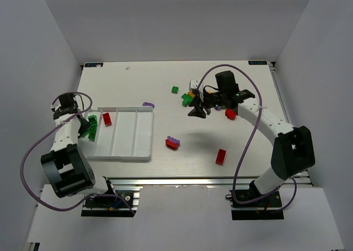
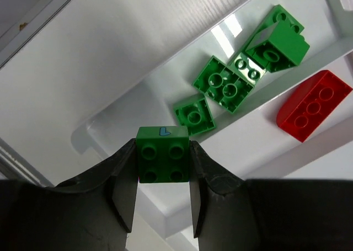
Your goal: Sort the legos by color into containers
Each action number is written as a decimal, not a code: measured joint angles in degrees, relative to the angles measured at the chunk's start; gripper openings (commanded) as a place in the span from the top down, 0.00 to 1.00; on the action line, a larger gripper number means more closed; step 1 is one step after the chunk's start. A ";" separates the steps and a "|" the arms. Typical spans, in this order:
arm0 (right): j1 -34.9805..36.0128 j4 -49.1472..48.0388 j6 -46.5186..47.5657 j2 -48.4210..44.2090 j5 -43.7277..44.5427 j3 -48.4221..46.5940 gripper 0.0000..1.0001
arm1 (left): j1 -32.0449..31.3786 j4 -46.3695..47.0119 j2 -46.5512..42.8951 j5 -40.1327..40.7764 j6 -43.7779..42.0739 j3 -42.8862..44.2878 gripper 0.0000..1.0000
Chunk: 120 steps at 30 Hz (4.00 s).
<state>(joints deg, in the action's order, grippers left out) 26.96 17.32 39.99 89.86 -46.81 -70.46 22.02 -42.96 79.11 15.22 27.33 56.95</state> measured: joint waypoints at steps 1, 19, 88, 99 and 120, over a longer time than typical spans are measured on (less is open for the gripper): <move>0.00 0.68 0.26 0.11 0.22 -0.24 0.47 | 0.00 0.72 0.57 0.00 -0.15 -0.24 0.97; -2.54 14.53 3.13 4.46 4.70 -12.59 0.31 | 0.00 11.87 3.19 0.42 -1.75 -10.32 0.35; -1.57 26.05 58.05 42.01 11.54 -40.48 0.33 | 0.00 11.98 -25.53 -38.64 17.18 -11.65 0.02; -0.28 24.28 55.98 45.11 13.16 -41.94 0.50 | 0.00 11.58 -25.38 -38.91 17.53 -11.37 0.02; -0.31 22.18 54.62 44.83 15.41 -40.33 0.81 | -0.11 23.76 -28.87 -54.53 24.76 -17.16 0.02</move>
<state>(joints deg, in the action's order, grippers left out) 26.65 39.51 94.61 134.69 -31.40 -110.78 21.91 -19.20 50.24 -39.31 52.10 39.79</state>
